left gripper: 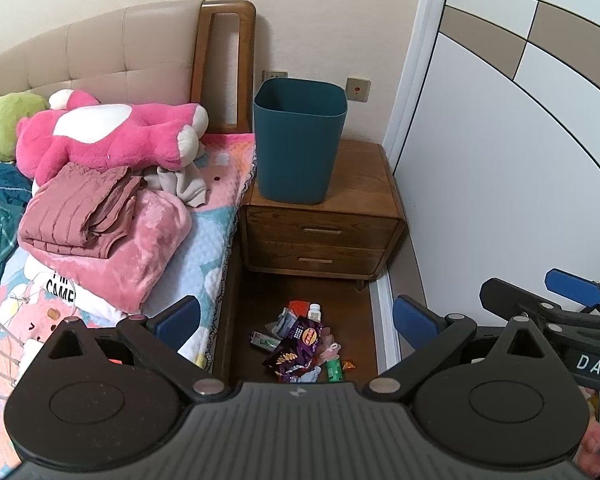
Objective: Collect trash
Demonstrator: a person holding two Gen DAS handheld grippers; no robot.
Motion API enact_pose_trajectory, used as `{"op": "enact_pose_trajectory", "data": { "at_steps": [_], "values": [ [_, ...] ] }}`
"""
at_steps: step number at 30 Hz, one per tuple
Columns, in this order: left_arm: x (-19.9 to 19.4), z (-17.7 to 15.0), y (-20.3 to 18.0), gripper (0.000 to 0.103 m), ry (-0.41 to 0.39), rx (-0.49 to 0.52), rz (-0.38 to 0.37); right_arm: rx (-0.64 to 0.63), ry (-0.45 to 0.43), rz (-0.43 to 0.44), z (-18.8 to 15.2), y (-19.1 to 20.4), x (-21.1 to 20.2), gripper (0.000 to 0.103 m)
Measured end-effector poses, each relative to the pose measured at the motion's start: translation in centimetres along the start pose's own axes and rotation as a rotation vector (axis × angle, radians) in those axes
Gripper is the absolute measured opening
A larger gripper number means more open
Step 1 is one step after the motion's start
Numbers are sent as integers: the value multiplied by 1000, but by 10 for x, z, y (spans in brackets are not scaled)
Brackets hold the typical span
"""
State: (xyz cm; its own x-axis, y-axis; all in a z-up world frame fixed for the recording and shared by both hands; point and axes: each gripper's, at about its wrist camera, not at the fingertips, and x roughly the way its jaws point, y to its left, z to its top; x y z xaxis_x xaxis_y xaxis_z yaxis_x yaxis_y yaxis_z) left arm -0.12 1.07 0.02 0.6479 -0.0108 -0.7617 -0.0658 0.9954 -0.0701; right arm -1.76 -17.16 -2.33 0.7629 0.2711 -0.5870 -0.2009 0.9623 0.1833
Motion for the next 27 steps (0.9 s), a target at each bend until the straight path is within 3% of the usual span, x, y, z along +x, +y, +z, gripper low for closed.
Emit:
{"op": "enact_pose_trajectory", "data": {
  "at_steps": [27],
  "values": [
    [-8,-1,-5,103,-35,17,-3,10,1,1,1,-7,0,96]
  ]
}}
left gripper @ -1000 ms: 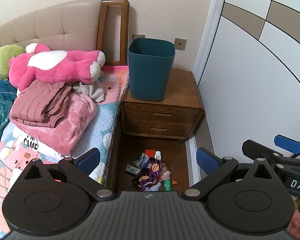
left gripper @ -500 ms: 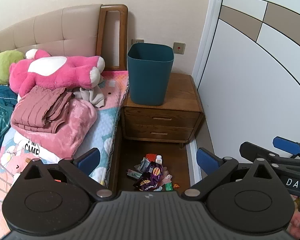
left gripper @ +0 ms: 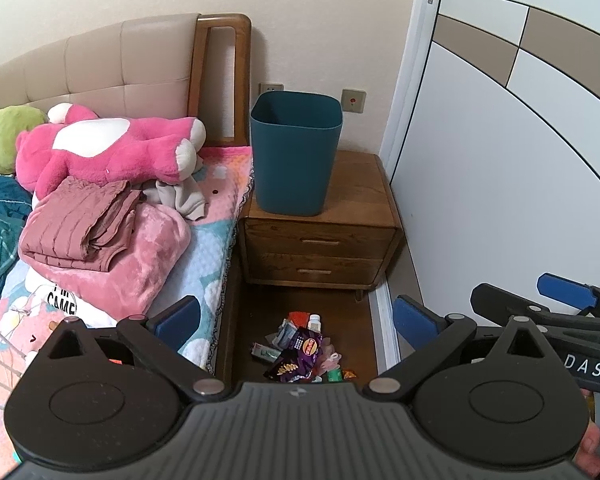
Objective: Collect trash
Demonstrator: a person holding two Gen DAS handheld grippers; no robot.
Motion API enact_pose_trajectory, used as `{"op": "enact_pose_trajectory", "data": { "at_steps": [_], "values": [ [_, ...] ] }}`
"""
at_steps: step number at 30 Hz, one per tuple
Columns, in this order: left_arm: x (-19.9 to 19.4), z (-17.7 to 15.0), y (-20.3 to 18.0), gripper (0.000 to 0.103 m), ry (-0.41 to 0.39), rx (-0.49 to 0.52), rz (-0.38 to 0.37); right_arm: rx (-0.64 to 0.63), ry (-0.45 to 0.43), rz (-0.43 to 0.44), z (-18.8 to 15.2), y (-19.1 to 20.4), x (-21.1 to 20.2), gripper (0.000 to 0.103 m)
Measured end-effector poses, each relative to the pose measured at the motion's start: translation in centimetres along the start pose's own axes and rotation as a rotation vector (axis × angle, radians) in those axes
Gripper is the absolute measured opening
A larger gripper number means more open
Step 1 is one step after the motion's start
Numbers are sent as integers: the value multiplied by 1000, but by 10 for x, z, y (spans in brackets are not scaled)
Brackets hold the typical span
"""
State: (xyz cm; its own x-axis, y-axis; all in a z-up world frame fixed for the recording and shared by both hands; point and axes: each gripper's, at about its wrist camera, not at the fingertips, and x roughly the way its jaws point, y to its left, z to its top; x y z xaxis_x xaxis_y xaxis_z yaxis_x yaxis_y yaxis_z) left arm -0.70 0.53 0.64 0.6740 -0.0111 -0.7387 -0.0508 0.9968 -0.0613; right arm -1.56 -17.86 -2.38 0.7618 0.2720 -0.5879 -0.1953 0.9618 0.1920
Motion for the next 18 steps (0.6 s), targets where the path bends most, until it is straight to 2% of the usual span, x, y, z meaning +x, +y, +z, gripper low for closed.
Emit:
{"op": "enact_pose_trajectory", "data": {
  "at_steps": [18],
  "values": [
    [1,7,-4,103,-13,12,-14,5,-9,-6,6,1,-3,96]
  ]
}}
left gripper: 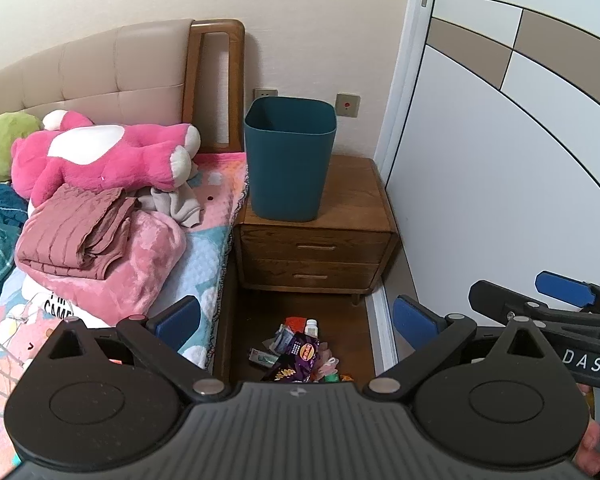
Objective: Collect trash
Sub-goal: 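Lower both tools to the floor trash and close on items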
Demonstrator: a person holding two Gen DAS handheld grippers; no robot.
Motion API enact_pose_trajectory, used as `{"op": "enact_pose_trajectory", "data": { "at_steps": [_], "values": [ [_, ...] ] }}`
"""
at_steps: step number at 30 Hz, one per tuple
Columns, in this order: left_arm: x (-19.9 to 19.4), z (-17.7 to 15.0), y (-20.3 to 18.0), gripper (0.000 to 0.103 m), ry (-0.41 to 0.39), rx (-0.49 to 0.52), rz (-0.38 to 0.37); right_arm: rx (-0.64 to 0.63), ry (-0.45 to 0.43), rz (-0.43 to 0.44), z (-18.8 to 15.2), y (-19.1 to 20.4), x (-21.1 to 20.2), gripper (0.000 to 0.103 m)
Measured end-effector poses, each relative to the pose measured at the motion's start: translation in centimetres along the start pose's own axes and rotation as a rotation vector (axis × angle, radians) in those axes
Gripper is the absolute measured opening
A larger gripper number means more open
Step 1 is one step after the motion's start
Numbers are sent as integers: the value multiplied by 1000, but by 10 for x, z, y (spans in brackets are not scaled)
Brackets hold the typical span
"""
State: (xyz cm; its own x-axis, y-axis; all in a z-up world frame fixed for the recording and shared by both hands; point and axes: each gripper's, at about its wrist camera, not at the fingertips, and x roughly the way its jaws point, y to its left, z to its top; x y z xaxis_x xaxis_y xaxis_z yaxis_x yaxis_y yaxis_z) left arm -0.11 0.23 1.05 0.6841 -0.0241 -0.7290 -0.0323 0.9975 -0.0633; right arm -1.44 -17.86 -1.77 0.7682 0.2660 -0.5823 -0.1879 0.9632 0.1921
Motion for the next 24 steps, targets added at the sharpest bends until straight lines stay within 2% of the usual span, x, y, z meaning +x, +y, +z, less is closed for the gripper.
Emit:
{"op": "enact_pose_trajectory", "data": {
  "at_steps": [7,14,19,24],
  "values": [
    [21,9,7,103,29,-6,-36,7,9,-16,7,-1,11,96],
    [70,27,20,103,90,-3,-91,-1,23,-39,14,-1,43,96],
    [126,52,36,103,126,39,-131,15,44,-65,19,-8,83,96],
    [211,72,55,103,193,102,-186,53,118,-74,19,-16,139,93]
  ]
}}
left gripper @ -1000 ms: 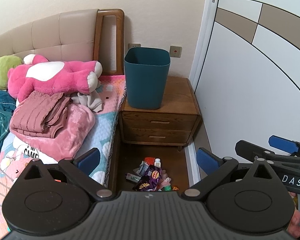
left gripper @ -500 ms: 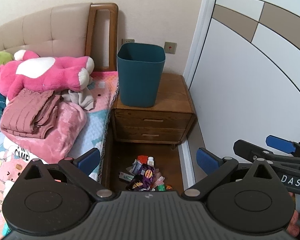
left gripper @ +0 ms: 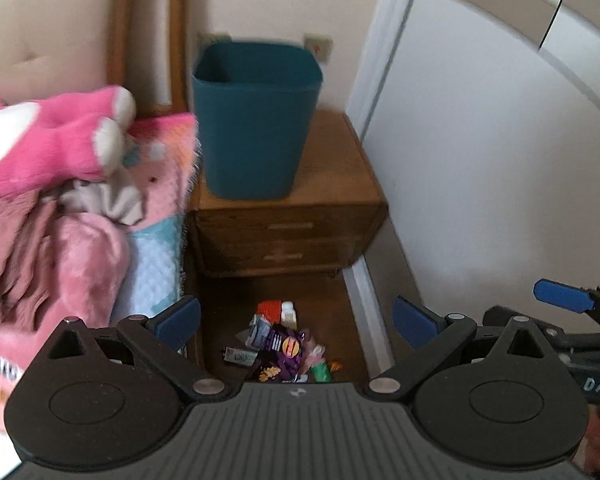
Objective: Collect trash
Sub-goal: 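Lower both tools to the floor trash and close on items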
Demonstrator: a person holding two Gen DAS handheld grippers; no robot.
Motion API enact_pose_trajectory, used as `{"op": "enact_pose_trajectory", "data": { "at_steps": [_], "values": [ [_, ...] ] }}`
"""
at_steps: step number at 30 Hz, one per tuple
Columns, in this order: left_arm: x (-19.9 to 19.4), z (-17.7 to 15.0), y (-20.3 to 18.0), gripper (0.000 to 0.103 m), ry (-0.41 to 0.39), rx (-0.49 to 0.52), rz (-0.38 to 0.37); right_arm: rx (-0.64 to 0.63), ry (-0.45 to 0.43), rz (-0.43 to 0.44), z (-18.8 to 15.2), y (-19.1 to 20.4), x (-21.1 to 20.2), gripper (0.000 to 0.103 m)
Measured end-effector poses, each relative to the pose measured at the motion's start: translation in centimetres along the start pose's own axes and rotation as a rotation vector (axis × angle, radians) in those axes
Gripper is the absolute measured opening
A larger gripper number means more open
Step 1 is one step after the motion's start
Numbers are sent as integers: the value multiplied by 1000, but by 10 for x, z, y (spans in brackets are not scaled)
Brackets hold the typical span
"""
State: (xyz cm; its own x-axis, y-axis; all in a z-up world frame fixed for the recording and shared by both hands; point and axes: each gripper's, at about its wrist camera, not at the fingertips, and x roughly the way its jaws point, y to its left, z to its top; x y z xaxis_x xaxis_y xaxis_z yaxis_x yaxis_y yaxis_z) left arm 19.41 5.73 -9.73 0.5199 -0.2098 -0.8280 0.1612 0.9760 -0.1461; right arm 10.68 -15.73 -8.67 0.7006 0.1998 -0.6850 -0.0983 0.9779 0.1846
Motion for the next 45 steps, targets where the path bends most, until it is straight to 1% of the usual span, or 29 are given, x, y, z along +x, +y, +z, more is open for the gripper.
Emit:
{"op": "enact_pose_trajectory", "data": {
  "at_steps": [4,5,7,10,13,16,18,20,22,25,28,31,34,36,38,41,45],
  "values": [
    [77,5,10,103,81,121,-34,-8,79,-20,-10,-5,55,91],
    [98,2,10,103,102,148,-44,-8,106,-30,-16,-7,71,90],
    [142,-8,9,103,144,189,-42,-1,151,-38,-28,-15,101,90],
    [201,-27,4,103,197,213,-42,-2,243,-48,-54,-33,149,87],
    [263,-48,2,103,251,203,-21,-43,341,-49,-87,-53,203,84],
    [326,-74,2,103,306,188,-2,-111,423,-17,-126,-75,259,81],
    [363,-93,1,103,345,176,0,-162,479,-25,-151,-87,293,81],
    [401,-115,-1,103,398,178,20,-187,519,-30,-178,-102,323,79],
    [435,-137,-2,103,441,197,35,-188,553,-42,-205,-117,348,77],
    [486,-169,-5,103,506,235,56,-157,586,-42,-245,-139,384,77],
    [531,-191,-4,103,553,235,82,-127,634,-42,-285,-158,425,75],
    [577,-207,-7,103,571,257,107,-105,680,-46,-320,-173,466,73],
    [613,-218,-13,103,587,253,101,-86,704,-52,-349,-189,501,73],
    [632,-224,-19,103,582,260,108,-81,710,-43,-368,-197,522,72],
    [652,-230,-24,103,586,260,131,-87,714,-35,-385,-201,536,72],
    [677,-240,-26,103,602,218,146,-89,727,-30,-406,-207,558,71],
    [703,-259,-27,102,633,195,177,-74,745,-42,-427,-215,587,69]
  ]
}}
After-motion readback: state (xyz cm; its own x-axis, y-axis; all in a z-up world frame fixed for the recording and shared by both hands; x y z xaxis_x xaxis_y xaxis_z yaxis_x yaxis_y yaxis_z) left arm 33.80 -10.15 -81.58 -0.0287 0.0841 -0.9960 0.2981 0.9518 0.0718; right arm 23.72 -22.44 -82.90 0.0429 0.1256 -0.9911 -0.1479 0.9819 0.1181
